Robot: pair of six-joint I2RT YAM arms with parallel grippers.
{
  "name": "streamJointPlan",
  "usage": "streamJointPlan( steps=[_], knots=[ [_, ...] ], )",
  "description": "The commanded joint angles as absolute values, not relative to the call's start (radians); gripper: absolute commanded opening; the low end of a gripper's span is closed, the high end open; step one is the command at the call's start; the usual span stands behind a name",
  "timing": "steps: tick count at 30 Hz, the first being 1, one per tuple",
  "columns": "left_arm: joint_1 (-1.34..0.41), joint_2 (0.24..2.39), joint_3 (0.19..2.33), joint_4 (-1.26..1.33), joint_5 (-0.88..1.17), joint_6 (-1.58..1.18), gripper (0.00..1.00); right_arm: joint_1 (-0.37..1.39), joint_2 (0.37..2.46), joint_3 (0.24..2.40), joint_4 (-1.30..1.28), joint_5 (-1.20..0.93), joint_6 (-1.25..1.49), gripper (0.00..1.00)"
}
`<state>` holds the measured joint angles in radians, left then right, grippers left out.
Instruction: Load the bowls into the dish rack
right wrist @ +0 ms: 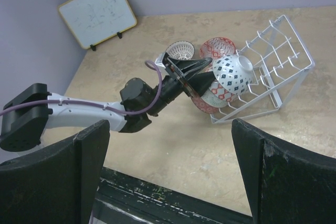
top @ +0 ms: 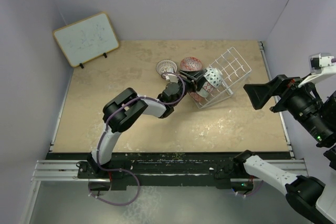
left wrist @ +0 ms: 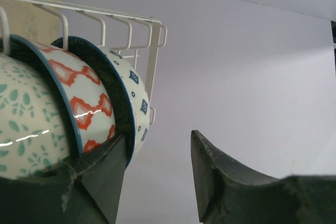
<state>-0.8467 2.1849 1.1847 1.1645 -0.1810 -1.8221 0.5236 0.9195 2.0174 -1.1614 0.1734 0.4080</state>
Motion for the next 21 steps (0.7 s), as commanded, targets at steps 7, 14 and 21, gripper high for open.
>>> streamJointPlan(
  steps=[7, 14, 21],
  knots=[
    [-0.805, 2.051, 1.084, 1.103, -0.135, -1.767, 0.64, 0.529, 0.925, 1.993, -1.092, 0.173, 0.405, 1.0],
    [-0.779, 1.973, 1.036, 1.125, -0.099, -1.689, 0.73, 0.529, 0.919, 1.982, -1.085, 0.175, 0.409, 1.0],
    [-0.696, 1.821, 0.965, 1.051, -0.021, -1.5, 1.0, 0.529, 0.916, 1.976, -1.077, 0.175, 0.41, 1.0]
  ],
)
